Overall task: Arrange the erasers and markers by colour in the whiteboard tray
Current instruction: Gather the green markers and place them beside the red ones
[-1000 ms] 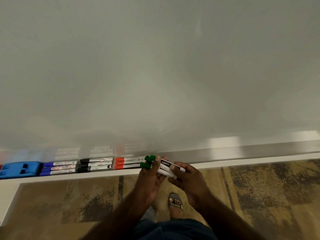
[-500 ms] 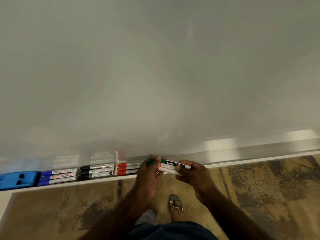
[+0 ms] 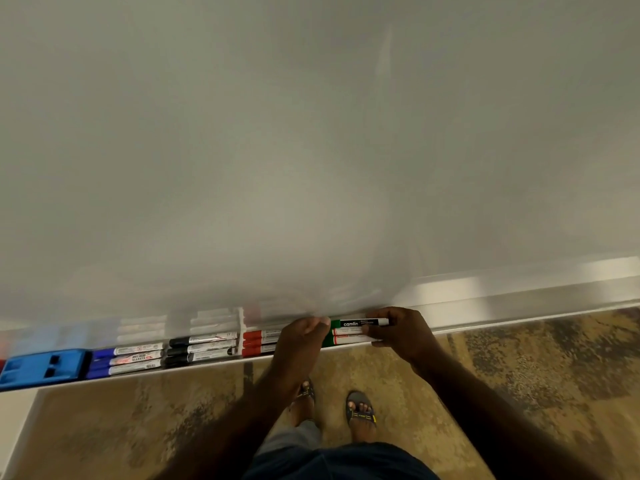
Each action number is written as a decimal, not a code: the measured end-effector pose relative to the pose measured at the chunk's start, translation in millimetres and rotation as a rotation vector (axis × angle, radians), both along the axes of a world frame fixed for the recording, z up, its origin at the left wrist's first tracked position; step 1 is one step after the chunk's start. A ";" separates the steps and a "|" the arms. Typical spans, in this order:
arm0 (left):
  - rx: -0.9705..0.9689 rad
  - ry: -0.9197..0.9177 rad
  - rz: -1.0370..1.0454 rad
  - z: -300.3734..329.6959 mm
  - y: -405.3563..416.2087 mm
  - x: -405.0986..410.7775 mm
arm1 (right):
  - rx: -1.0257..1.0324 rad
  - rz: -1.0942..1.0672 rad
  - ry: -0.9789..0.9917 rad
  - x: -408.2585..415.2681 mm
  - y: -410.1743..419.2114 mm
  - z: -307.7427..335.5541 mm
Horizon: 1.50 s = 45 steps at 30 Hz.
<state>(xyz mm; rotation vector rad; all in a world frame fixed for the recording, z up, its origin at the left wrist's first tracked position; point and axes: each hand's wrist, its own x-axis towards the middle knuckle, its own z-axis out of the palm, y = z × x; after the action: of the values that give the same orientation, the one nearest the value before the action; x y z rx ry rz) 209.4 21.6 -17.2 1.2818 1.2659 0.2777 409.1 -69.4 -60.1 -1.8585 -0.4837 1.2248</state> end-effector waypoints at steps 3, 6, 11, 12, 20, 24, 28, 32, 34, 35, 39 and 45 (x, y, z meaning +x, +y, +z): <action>0.091 0.078 -0.049 2.0 1.4 2.9 | -0.045 0.101 -0.205 -4.6 8.1 -0.1; 0.110 0.100 -0.058 2.1 3.1 3.5 | -0.102 0.183 -0.376 -8.1 11.7 1.4; 0.102 0.114 -0.043 4.3 3.7 2.7 | -0.155 0.198 -0.490 -12.6 9.0 6.8; 0.102 0.115 -0.047 4.6 3.4 2.3 | -0.157 0.190 -0.497 -14.0 8.2 7.5; 0.126 0.138 -0.065 7.3 3.6 2.4 | -0.163 0.174 -0.561 -19.4 2.3 11.5; 0.112 0.135 -0.068 7.8 2.9 4.8 | -0.156 0.171 -0.587 -15.6 2.2 14.2; 0.076 0.120 -0.050 7.0 1.8 8.1 | -0.150 0.135 -0.577 -11.2 1.2 16.1; 0.047 0.110 -0.053 4.6 0.8 10.1 | -0.119 0.074 -0.530 -8.2 -2.1 11.1; 0.035 0.095 -0.048 4.2 0.0 11.5 | -0.109 0.012 -0.495 -7.9 -2.6 7.0; 0.027 0.082 -0.045 4.4 -0.9 11.7 | -0.107 -0.016 -0.483 -8.3 -2.6 5.3; 0.001 0.050 -0.027 0.7 -4.0 10.4 | -0.089 -0.059 -0.418 -9.7 -2.3 0.8; 0.024 0.031 0.016 0.3 -3.6 13.0 | -0.056 -0.160 -0.312 -7.6 -3.3 -3.8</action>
<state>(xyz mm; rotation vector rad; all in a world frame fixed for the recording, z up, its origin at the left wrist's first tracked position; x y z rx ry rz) 222.4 18.0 -16.9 1.3017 1.3033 0.2861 401.4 -72.7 -63.9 -2.1043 -0.4604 0.8542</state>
